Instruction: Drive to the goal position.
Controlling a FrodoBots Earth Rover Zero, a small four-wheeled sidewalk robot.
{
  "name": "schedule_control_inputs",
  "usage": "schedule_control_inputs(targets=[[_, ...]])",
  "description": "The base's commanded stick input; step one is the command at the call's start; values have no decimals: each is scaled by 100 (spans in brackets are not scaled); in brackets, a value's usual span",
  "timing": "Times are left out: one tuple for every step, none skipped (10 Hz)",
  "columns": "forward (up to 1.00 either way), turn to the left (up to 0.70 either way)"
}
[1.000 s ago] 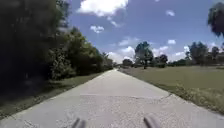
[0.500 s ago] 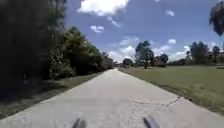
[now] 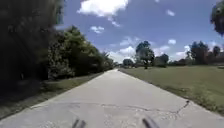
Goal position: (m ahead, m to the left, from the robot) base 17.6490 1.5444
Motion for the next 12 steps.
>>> schedule_control_inputs(targets=[[50, 0], [50, -18], [50, -50], [50, -22], [50, 0], [50, 0], [50, 0], [50, 0], [50, 0], [50, 0], [50, 0], [50, 0]])
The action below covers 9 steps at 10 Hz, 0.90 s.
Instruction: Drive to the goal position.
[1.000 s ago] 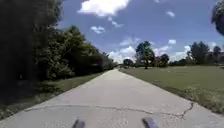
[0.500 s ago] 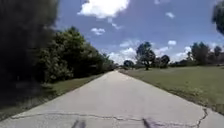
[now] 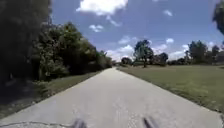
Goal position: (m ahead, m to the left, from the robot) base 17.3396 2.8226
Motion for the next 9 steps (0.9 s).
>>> schedule_control_inputs(targets=[[50, 0], [50, 0], [50, 0], [50, 0], [50, 0], [50, 0], [50, 0], [50, 0], [50, 0]])
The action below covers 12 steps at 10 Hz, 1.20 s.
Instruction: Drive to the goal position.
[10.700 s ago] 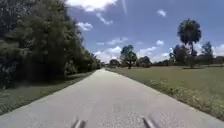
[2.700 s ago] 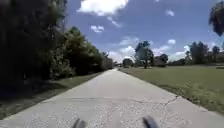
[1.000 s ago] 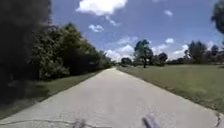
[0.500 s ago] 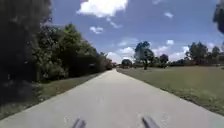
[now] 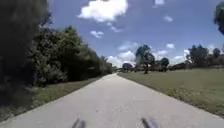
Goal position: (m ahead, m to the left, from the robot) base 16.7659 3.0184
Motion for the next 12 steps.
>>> schedule_control_inputs(targets=[[50, 0], [50, 0], [50, 0], [50, 0], [50, 0], [50, 0], [50, 0], [50, 0], [50, 0], [50, 0], [50, 0], [50, 0]])
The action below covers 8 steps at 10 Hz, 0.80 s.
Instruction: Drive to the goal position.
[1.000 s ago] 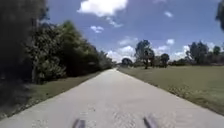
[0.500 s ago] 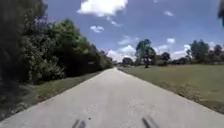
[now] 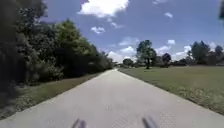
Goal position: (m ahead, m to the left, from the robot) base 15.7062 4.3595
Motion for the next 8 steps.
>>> schedule_control_inputs(targets=[[50, 0], [50, 0], [50, 0], [50, 0], [50, 0], [50, 0], [50, 0], [50, 0]])
